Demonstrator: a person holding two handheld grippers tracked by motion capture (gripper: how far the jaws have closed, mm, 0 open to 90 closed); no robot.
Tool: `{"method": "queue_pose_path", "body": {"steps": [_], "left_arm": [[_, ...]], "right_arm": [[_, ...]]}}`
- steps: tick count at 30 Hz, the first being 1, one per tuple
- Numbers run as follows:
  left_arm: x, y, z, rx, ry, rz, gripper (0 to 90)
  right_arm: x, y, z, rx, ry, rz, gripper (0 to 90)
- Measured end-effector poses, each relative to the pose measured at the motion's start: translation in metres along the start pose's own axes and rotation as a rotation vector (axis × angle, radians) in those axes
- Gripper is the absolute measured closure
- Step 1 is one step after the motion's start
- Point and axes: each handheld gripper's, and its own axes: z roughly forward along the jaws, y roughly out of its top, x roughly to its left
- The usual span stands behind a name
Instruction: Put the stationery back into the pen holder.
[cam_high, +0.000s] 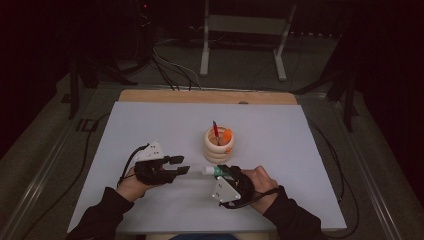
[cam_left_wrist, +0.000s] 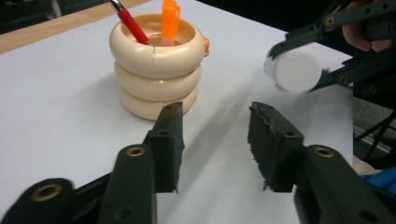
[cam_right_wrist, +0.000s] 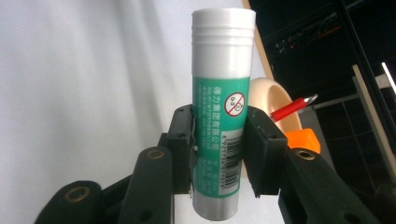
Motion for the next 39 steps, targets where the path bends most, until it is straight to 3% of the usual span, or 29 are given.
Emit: {"method": "queue_pose_path", "body": {"steps": [2,5,16,23,25,27,33,39], "left_arm": [[0.001,-0.003,-0.002,-0.006,0.015,-0.003,53.1],[0.002,-0.008,-0.004,-0.011,0.042,-0.015,48.9],[0.014,-0.028,-0.016,-0.036,0.137,-0.105,36.1],[0.013,-0.034,-0.025,-0.054,0.186,-0.105,19.5],[0.014,-0.035,-0.026,-0.057,0.183,-0.115,16.9],[0.017,-0.039,-0.030,-0.066,0.148,-0.137,13.6],[0.017,-0.046,-0.033,-0.055,0.149,-0.135,2.4],[0.015,-0.053,-0.036,-0.057,0.168,-0.121,1.0]], "right_arm": [[-0.003,0.000,-0.001,-0.002,0.005,0.010,66.3],[-0.012,0.001,-0.005,-0.025,0.024,0.111,66.2],[-0.029,0.002,-0.007,-0.050,0.053,0.252,66.2],[-0.040,0.004,-0.010,-0.076,0.077,0.334,66.2],[-0.041,0.004,-0.010,-0.084,0.075,0.343,66.2],[-0.046,0.005,-0.011,-0.090,0.077,0.380,66.2],[-0.054,0.004,-0.011,-0.113,0.088,0.437,66.2],[-0.061,0.005,-0.010,-0.129,0.092,0.500,66.2]]}}
